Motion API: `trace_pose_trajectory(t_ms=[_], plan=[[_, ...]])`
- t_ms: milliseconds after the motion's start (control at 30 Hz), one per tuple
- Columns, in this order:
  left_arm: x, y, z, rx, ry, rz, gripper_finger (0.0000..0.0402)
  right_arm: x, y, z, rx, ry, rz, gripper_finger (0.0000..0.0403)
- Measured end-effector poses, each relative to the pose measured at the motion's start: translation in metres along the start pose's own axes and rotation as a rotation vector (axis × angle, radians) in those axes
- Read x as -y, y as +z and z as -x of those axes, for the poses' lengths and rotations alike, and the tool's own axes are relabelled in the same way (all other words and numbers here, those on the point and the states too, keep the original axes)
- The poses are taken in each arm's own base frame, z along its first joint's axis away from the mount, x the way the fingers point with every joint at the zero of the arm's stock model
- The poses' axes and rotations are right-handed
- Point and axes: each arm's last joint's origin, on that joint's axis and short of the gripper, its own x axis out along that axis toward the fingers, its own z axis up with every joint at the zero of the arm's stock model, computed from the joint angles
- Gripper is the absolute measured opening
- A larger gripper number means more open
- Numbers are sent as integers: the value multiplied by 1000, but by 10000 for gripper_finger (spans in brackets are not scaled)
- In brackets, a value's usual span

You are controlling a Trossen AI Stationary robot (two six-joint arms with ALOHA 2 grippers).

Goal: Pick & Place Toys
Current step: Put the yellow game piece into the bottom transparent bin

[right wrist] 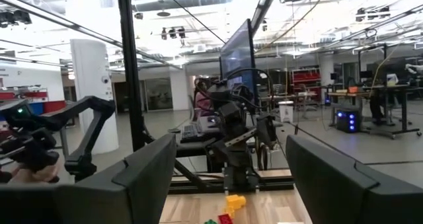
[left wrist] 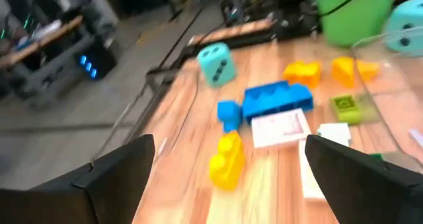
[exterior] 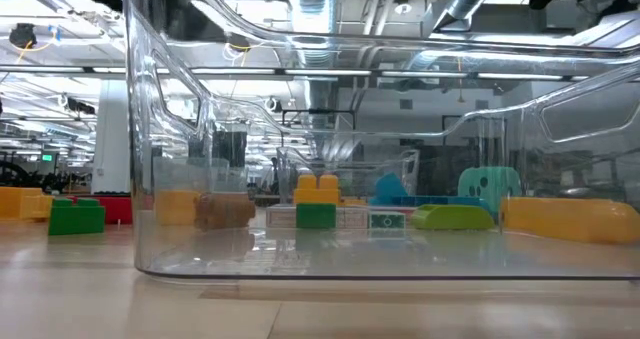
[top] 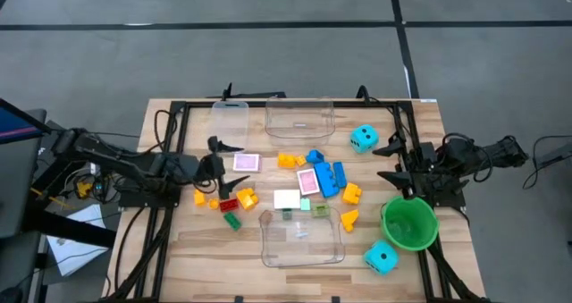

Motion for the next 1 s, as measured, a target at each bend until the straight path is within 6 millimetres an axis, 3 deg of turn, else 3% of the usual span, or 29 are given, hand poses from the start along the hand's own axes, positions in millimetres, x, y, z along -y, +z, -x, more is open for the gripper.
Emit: trace_pose_trajectory(t_ms=[533, 800, 1000], plan=[[11, -48, 20, -432, 5, 239, 374, 8, 6, -1, 58, -73, 42, 278], [9, -70, 33, -751, -93, 296, 373, 8, 7, -1, 69, -79, 54, 278], [18, -80, 31, -950, -139, 339, 373, 8, 7, -1, 70, -79, 57, 278]])
